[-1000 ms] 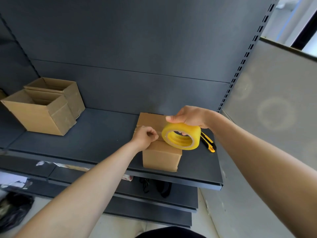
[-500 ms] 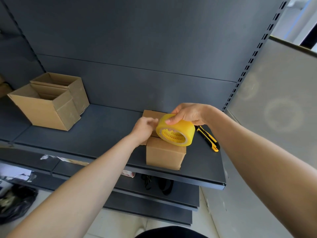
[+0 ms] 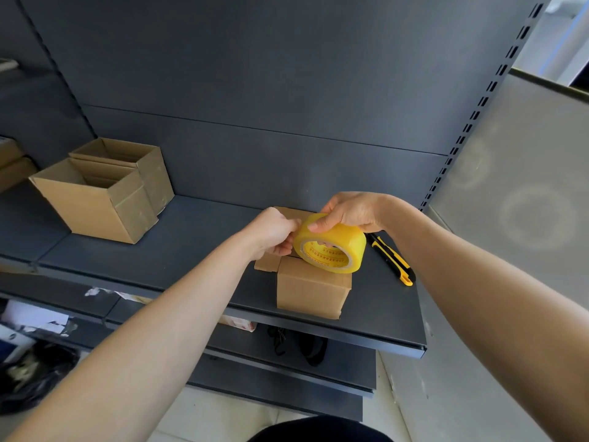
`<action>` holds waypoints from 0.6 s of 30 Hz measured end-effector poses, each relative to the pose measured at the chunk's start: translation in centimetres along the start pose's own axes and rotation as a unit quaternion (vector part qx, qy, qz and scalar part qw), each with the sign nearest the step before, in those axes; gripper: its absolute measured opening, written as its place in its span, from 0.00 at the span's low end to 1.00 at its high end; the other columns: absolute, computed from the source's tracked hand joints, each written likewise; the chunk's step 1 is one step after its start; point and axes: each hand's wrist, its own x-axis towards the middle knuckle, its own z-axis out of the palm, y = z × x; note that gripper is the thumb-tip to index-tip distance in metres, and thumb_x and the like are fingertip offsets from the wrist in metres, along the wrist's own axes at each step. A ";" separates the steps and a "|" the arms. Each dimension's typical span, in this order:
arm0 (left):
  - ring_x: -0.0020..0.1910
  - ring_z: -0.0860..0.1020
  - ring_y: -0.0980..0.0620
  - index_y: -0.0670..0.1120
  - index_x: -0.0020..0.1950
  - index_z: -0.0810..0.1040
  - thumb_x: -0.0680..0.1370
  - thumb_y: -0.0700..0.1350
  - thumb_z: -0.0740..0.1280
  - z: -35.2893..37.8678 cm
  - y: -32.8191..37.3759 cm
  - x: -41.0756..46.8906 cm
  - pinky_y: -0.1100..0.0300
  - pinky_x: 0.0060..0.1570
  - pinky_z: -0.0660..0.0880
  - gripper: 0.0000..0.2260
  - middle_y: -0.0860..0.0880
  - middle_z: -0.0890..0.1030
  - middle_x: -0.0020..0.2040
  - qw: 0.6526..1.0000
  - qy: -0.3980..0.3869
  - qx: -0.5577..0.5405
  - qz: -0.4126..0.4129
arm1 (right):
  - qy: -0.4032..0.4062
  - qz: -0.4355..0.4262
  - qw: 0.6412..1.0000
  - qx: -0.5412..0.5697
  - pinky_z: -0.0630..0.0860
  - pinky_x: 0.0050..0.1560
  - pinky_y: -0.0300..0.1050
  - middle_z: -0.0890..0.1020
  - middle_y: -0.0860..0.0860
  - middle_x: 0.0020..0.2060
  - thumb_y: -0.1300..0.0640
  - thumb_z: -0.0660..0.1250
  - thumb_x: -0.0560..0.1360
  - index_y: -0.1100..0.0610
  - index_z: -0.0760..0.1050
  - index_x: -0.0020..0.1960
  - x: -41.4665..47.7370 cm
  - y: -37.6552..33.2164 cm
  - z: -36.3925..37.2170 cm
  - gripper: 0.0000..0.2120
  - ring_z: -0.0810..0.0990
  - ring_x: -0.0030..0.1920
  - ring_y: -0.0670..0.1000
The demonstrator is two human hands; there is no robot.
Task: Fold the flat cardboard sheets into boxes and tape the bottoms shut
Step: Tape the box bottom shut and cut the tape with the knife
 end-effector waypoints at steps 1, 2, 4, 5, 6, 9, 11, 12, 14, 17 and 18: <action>0.27 0.73 0.53 0.42 0.35 0.73 0.79 0.46 0.64 0.0 0.1 0.0 0.64 0.27 0.75 0.14 0.48 0.73 0.29 1.000 -0.002 0.005 0.004 | -0.002 -0.001 1.000 -0.001 0.80 0.47 0.48 0.85 0.55 0.45 0.50 0.74 0.70 0.59 0.80 0.50 0.0 0.0 0.0 0.15 0.84 0.45 0.55; 0.27 0.72 0.53 0.42 0.34 0.73 0.80 0.45 0.63 0.0 0.2 0.1 0.65 0.26 0.75 0.15 0.48 0.73 0.29 1.000 -0.006 0.007 0.014 | -0.002 -0.002 1.000 -0.001 0.80 0.46 0.47 0.85 0.54 0.46 0.50 0.74 0.70 0.59 0.80 0.50 0.0 0.1 -0.1 0.15 0.84 0.45 0.55; 0.28 0.70 0.53 0.42 0.34 0.71 0.81 0.43 0.61 0.2 0.2 0.0 0.65 0.27 0.73 0.15 0.47 0.71 0.30 0.999 -0.018 0.000 0.028 | 0.001 -0.006 1.000 0.003 0.81 0.48 0.49 0.85 0.55 0.47 0.50 0.74 0.70 0.60 0.80 0.53 0.0 0.3 -0.3 0.16 0.84 0.46 0.55; 0.29 0.69 0.53 0.42 0.34 0.70 0.81 0.43 0.60 0.5 0.1 0.0 0.64 0.29 0.71 0.16 0.48 0.70 0.30 0.999 -0.026 -0.013 0.028 | 0.006 -0.007 1.000 0.005 0.81 0.50 0.50 0.84 0.56 0.48 0.50 0.73 0.71 0.61 0.80 0.54 0.0 0.5 -0.4 0.18 0.84 0.48 0.56; 0.29 0.68 0.53 0.43 0.34 0.69 0.82 0.43 0.59 0.8 0.0 0.0 0.63 0.30 0.70 0.16 0.48 0.69 0.30 0.999 -0.034 -0.031 0.025 | 0.011 -0.009 1.000 0.007 0.80 0.50 0.50 0.84 0.56 0.49 0.50 0.73 0.71 0.61 0.80 0.55 0.0 0.7 -0.4 0.18 0.83 0.48 0.56; 0.29 0.65 0.53 0.43 0.34 0.69 0.83 0.42 0.56 1.9 -0.6 0.3 0.63 0.31 0.68 0.17 0.49 0.67 0.30 0.996 -0.042 -0.083 0.005 | 0.029 -0.013 0.999 0.004 0.79 0.49 0.50 0.84 0.56 0.47 0.47 0.73 0.70 0.61 0.80 0.54 0.1 1.1 -0.6 0.20 0.82 0.45 0.55; 0.28 0.65 0.54 0.43 0.35 0.69 0.82 0.41 0.56 2.5 -1.0 0.6 0.62 0.29 0.68 0.16 0.49 0.66 0.29 0.992 -0.036 -0.123 -0.009 | 0.047 -0.018 0.999 -0.009 0.79 0.50 0.51 0.84 0.56 0.46 0.44 0.73 0.69 0.61 0.80 0.53 0.0 1.4 -0.6 0.22 0.82 0.44 0.55; 0.28 0.65 0.54 0.43 0.35 0.69 0.82 0.40 0.56 2.6 -1.2 0.7 0.62 0.29 0.68 0.15 0.49 0.66 0.28 0.990 -0.032 -0.139 -0.014 | 0.056 -0.024 0.998 -0.009 0.80 0.49 0.50 0.84 0.55 0.45 0.42 0.73 0.67 0.61 0.80 0.52 0.0 1.6 -0.6 0.24 0.82 0.42 0.54; 0.28 0.64 0.53 0.43 0.33 0.68 0.80 0.36 0.55 2.8 -2.0 0.9 0.62 0.27 0.67 0.15 0.48 0.65 0.28 0.984 -0.023 -0.172 -0.027 | 0.049 -0.035 0.998 0.016 0.80 0.43 0.45 0.84 0.53 0.40 0.38 0.72 0.62 0.61 0.80 0.51 -0.3 2.4 -0.8 0.29 0.82 0.39 0.51; 0.28 0.64 0.53 0.41 0.34 0.70 0.79 0.32 0.53 3.1 -3.1 1.0 0.61 0.27 0.68 0.15 0.47 0.66 0.29 0.975 -0.022 -0.217 -0.051 | 0.013 -0.045 0.995 0.087 0.78 0.41 0.41 0.84 0.49 0.36 0.43 0.71 0.62 0.59 0.79 0.50 -0.6 3.7 -1.4 0.24 0.82 0.38 0.49; 0.28 0.65 0.53 0.40 0.35 0.70 0.79 0.32 0.54 3.3 -3.1 1.1 0.61 0.28 0.69 0.14 0.47 0.66 0.30 0.972 -0.026 -0.226 -0.055 | 0.005 -0.047 0.993 0.106 0.77 0.42 0.42 0.83 0.49 0.36 0.45 0.71 0.63 0.58 0.79 0.49 -0.6 4.1 -1.6 0.21 0.81 0.37 0.48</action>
